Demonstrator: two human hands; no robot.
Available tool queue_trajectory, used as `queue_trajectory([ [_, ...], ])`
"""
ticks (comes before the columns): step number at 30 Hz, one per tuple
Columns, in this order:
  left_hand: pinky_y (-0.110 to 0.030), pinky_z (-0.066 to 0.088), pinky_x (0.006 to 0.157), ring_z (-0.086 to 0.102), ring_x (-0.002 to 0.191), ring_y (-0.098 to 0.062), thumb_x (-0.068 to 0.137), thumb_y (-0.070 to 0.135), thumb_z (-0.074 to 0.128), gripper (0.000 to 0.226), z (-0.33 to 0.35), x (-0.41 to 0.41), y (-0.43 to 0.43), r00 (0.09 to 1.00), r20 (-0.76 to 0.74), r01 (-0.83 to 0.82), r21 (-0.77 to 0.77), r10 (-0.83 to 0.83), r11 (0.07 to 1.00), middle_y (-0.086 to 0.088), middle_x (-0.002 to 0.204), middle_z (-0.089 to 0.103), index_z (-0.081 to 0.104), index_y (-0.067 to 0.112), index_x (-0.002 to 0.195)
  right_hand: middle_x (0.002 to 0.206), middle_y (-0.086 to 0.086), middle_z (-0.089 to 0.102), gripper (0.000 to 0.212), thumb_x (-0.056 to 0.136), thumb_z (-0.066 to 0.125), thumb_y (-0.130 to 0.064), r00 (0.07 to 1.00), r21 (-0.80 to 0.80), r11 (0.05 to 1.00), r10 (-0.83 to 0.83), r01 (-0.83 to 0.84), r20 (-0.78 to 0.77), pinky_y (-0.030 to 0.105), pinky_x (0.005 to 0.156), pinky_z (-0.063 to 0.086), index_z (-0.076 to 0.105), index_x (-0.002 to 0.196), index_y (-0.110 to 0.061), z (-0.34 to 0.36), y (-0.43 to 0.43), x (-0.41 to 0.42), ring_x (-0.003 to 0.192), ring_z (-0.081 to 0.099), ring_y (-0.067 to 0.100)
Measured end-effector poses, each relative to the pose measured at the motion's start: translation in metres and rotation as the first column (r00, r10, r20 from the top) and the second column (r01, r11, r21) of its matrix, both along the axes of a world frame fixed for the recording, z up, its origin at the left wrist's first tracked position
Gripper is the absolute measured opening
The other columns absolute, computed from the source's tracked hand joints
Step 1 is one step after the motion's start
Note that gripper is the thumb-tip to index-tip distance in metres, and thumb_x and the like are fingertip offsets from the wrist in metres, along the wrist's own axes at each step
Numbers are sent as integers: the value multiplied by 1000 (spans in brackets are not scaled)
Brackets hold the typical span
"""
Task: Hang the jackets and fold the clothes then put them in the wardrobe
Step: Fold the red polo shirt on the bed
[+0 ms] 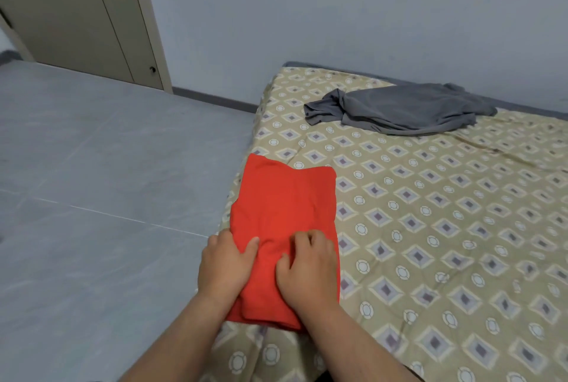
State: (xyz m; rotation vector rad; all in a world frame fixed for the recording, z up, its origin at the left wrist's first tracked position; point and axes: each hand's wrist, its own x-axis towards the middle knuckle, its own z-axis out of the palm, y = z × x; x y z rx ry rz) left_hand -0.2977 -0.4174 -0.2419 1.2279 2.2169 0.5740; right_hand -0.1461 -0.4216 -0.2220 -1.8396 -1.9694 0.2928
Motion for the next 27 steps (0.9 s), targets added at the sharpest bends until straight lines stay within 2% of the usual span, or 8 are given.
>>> queue_trajectory([
  [4,-40,50,86,60,109,-33,77,68,64,67,18,-4,-11,999,12,41,-63,-40,997,-10,113,61,58,14,116,138,14,46,78,78,69,-48,969,-153,958,-234,243,73,47,103,37,43,141,-11,4,-1,7,125,44,35],
  [8,-35,51,82,64,105,-28,76,60,70,57,25,-5,-35,989,131,75,-89,-63,993,-2,112,68,59,19,114,140,17,44,105,70,74,-65,895,-482,778,-446,403,28,44,102,42,28,146,-9,15,-2,22,130,45,37],
  [11,-33,55,82,69,91,-23,85,31,75,39,26,-4,-47,912,409,67,-76,-30,995,-5,107,73,66,13,118,126,15,60,79,74,79,-48,853,-672,685,-500,283,-151,38,94,51,45,132,-6,28,-6,33,114,61,33],
  [13,-24,52,53,64,60,-15,92,18,68,26,29,-4,-56,811,581,14,-141,72,990,-6,87,72,67,8,116,107,11,69,57,78,79,-32,809,-724,655,-534,214,-244,34,76,56,56,123,-4,36,-14,36,94,68,28],
  [15,-21,44,43,60,58,-14,96,14,60,20,31,-7,-66,722,670,-42,-209,174,977,-5,84,70,65,12,115,91,10,69,41,82,75,-17,790,-783,604,-550,151,-271,26,58,51,61,117,-2,43,-23,36,77,68,23],
  [18,-29,55,48,66,71,-21,98,6,52,18,38,-14,-77,615,735,-118,-272,285,955,-9,96,71,61,15,111,97,17,69,19,88,65,0,774,-849,526,-556,45,-303,42,77,60,58,106,1,54,-37,33,90,70,31],
  [21,-19,48,39,58,49,-10,97,3,51,15,50,-29,-95,693,665,-4,-382,278,924,0,65,66,59,15,94,103,19,69,7,90,61,3,829,-852,523,-474,-6,-296,51,96,54,56,90,-2,63,-53,27,103,68,35],
  [27,-17,44,36,56,37,-4,96,3,52,19,66,-50,-120,808,555,114,-476,198,872,4,48,62,60,13,83,117,15,67,33,91,68,-14,971,-838,546,-199,-2,-132,47,93,55,61,120,1,73,-80,22,108,67,32],
])
